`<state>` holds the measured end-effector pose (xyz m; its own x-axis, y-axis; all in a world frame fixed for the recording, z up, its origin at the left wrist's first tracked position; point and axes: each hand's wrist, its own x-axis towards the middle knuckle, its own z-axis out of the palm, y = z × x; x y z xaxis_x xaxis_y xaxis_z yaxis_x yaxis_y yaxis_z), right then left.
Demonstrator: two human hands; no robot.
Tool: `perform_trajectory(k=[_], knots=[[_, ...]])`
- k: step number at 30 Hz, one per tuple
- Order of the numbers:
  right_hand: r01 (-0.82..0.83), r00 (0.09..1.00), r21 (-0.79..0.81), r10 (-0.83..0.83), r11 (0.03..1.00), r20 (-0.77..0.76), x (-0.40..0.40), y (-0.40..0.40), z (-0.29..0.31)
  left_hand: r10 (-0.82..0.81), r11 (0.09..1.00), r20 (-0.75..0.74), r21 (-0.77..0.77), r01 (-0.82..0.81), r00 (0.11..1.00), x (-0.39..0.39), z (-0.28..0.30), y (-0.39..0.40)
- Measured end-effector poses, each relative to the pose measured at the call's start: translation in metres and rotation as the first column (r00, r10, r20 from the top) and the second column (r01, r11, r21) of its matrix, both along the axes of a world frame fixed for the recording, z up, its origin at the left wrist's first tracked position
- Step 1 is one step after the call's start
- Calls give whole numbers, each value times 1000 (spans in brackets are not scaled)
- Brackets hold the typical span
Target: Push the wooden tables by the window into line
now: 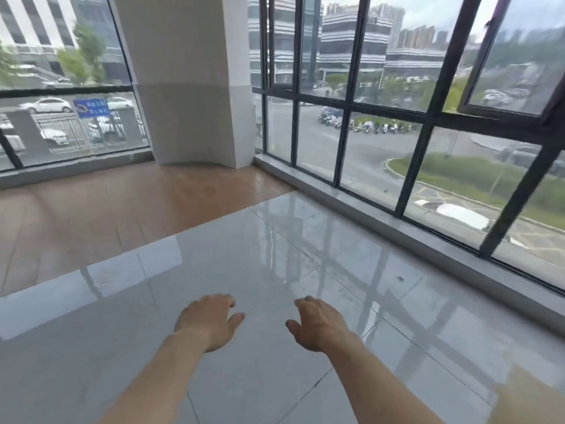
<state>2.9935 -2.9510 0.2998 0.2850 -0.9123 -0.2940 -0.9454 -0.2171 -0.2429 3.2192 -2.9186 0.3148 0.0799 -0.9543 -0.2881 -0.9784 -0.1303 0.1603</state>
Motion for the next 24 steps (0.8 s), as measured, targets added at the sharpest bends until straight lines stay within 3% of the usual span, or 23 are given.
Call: perform_trajectory(k=[7,12,18,24], knots=[[354,935,21,-354,935,1,-50,-119,-13,-319,948,-18,-6,319,948,-48,-17,-201],[647,760,56,-649,760,28,-116,-152,-6,-564,826,-31,0,564,825,-136,-14,-314],[921,386,54,-922,387,21,-218,-95,-5,-866,500,-35,-13,866,500,-307,-12,-332],[996,-55,62,-998,-57,-29,-284,23,-14,-997,74,-22,-41,996,73,-466,-17,-250]])
